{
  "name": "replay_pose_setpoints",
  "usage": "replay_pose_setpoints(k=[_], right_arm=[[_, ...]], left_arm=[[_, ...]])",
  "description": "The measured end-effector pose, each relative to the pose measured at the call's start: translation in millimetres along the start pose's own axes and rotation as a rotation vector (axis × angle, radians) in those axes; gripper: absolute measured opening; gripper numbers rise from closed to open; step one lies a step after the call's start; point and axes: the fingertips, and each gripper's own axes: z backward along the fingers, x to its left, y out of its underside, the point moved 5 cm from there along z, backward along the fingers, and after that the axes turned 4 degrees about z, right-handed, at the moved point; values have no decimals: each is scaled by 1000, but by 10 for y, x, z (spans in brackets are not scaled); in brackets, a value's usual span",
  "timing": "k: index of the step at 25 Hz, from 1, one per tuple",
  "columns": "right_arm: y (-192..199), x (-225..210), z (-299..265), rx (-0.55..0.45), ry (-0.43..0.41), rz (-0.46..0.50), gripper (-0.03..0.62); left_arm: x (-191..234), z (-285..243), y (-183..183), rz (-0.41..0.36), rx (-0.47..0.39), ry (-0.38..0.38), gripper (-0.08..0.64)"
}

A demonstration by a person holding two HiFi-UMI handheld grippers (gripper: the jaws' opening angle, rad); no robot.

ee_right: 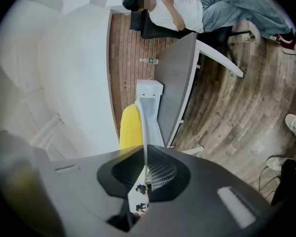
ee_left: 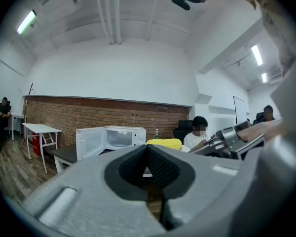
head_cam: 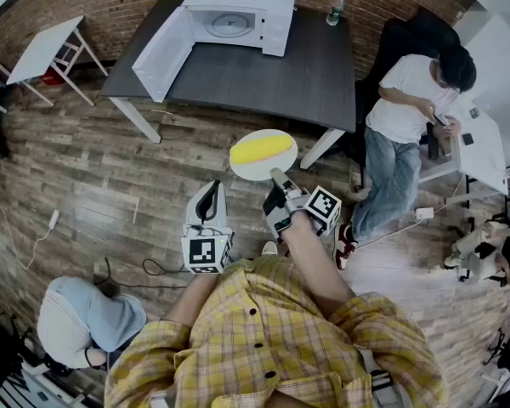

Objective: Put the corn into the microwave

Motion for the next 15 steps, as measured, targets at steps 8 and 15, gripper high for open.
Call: replay_pose_setpoints(k=[8, 15], right_arm=[[6, 9, -17, 8, 1, 1, 25], [-93, -3, 42, -20, -13, -12, 25]], left_arm=[[22, 5, -27, -13, -2, -8, -3], [-51, 5, 14, -10, 6, -24, -3]])
